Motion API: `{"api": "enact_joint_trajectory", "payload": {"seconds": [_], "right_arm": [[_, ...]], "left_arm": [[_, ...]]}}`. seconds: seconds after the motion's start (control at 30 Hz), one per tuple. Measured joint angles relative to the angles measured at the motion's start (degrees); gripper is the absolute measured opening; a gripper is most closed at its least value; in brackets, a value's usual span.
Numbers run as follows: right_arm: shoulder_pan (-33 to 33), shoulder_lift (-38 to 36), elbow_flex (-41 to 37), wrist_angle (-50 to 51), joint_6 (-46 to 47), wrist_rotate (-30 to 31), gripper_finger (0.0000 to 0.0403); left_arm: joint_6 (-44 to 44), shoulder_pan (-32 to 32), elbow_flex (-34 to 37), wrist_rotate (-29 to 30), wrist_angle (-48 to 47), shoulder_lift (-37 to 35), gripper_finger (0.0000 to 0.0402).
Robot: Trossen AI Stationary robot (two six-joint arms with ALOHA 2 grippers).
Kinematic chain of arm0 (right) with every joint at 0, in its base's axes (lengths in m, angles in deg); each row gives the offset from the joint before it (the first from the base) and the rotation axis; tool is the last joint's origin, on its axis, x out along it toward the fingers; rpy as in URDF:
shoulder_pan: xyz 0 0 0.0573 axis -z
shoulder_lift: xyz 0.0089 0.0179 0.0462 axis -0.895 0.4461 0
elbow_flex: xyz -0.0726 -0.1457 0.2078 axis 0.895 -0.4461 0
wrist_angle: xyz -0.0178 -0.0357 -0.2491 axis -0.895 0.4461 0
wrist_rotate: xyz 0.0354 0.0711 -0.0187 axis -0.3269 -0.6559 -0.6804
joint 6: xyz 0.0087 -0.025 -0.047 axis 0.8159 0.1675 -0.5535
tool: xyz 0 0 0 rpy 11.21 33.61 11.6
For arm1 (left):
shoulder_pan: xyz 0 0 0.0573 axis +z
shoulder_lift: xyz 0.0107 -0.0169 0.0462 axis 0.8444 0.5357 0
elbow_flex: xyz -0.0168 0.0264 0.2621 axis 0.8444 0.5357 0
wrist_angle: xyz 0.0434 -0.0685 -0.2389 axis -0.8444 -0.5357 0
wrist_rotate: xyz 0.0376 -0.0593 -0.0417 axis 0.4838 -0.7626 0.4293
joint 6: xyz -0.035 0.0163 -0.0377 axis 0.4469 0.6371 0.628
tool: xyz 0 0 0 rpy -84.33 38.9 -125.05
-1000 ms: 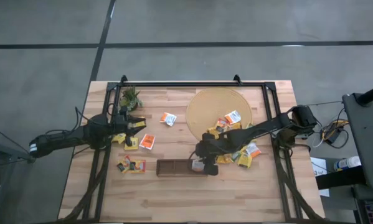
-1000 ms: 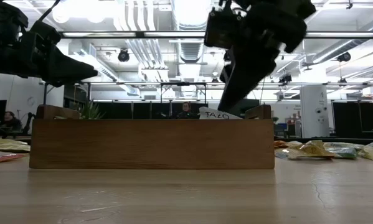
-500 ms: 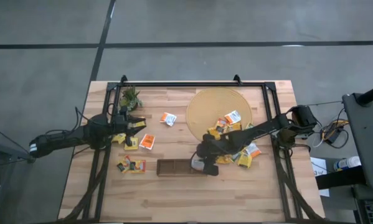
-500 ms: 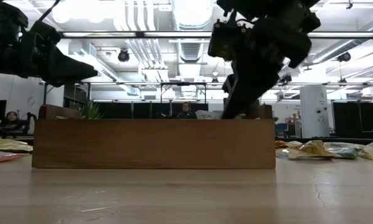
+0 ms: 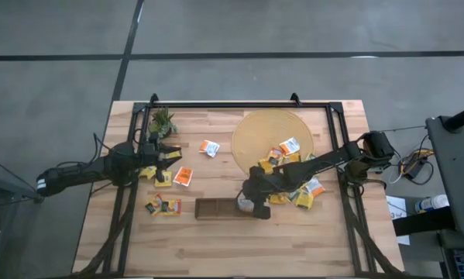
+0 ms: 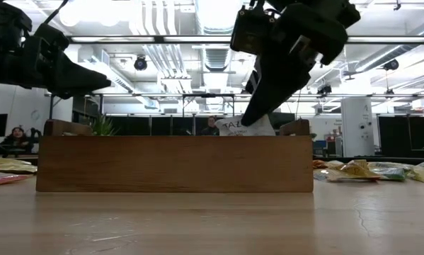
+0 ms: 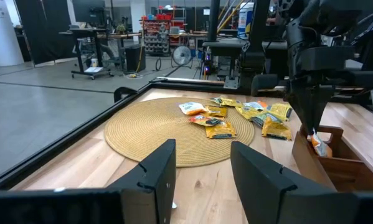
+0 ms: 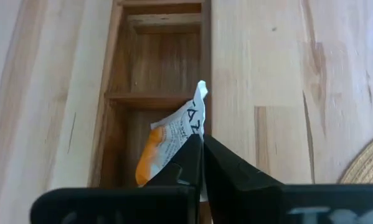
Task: Pick & Place Tea
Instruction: Put the white tea bag into the right section of the wooden organizer
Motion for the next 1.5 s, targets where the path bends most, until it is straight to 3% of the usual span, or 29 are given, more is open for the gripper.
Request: {"api": "enact_joint_trajectory", "payload": {"seconds": [0.6,1.1,1.5], "right_arm": [[-8.25,0.00,0.00,-0.09,-10.56,16.63,0.0008],[-8.25,0.00,0.00,-0.09,-16.27,19.49,0.0008],[-7.99,0.00,0.02,1.94,-13.86,19.44,0.0009]], "left_arm": [[0.01,0.02,0.00,0.00,0.00,-0.02,0.0147],[0.01,0.00,0.00,0.00,0.00,-0.02,0.0147],[0.00,0.02,0.00,0.00,0.00,-0.02,0.0147]]}}
